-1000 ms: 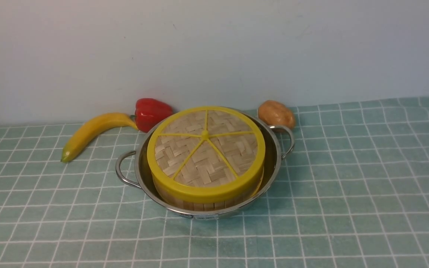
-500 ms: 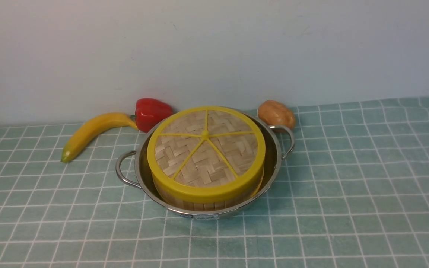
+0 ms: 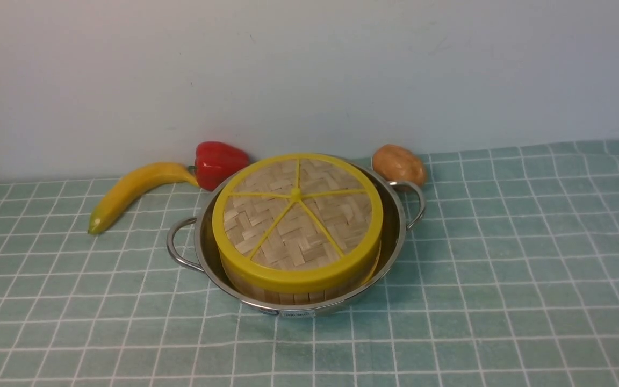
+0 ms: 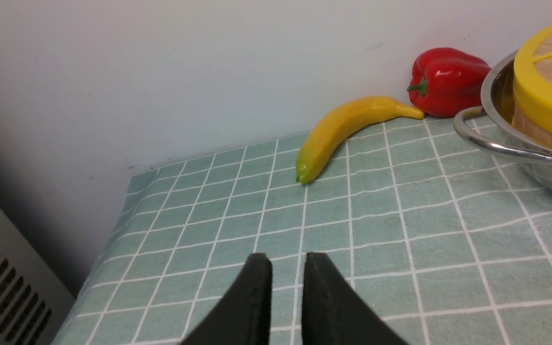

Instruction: Place the steamer in the pot on the blue tablecloth, and put the lid on the steamer.

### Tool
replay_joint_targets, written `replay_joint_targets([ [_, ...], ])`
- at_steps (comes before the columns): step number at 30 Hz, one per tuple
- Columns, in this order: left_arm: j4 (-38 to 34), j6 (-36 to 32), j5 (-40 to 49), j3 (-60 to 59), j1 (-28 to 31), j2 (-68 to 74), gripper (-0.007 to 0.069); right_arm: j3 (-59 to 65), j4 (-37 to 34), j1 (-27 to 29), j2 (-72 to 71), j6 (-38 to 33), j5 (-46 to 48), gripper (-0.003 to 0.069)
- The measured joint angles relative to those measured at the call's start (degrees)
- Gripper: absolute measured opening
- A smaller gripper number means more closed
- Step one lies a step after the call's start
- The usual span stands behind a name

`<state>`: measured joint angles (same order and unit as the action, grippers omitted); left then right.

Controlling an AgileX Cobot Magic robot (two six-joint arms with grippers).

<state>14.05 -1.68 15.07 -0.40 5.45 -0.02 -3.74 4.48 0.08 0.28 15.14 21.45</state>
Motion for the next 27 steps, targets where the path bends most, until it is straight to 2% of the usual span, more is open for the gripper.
replay_joint_targets([
  [27, 0.0, 0.0, 0.0, 0.0, 0.0, 0.0, 0.0148, 0.06, 1.01, 0.0, 0.0, 0.0, 0.18, 0.024],
])
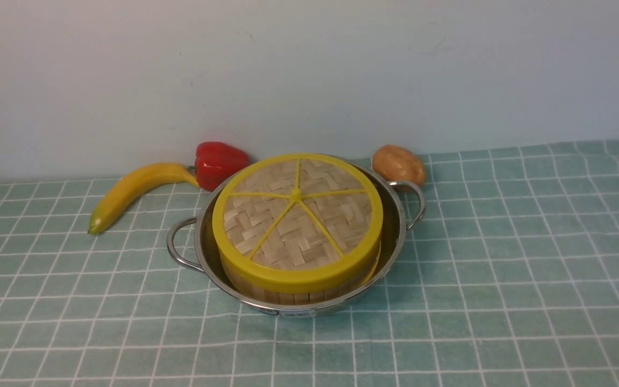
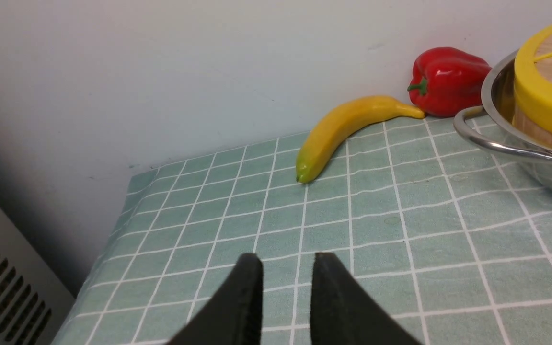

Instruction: Place the steamer in the pot on the blue tablecloth, and put the lid on the steamer.

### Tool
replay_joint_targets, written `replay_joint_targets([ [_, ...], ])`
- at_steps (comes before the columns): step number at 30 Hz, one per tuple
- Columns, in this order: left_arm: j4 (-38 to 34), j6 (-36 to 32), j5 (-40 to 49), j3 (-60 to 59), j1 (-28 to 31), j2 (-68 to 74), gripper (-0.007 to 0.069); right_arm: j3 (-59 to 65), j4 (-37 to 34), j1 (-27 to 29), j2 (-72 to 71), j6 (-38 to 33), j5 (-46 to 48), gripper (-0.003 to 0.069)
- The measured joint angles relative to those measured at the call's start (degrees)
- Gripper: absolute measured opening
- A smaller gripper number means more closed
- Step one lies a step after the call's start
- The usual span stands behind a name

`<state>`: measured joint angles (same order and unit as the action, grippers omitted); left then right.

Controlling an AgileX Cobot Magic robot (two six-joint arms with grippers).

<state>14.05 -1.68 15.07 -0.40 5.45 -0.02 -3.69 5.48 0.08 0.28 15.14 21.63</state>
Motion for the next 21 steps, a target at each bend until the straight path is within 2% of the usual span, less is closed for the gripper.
replay_joint_targets([
  [21, -0.02, 0.0, 0.0, 0.0, 0.0, 0.0, 0.019, 0.0, 0.0, 0.0, 0.0, 0.67, 0.14, 0.024],
])
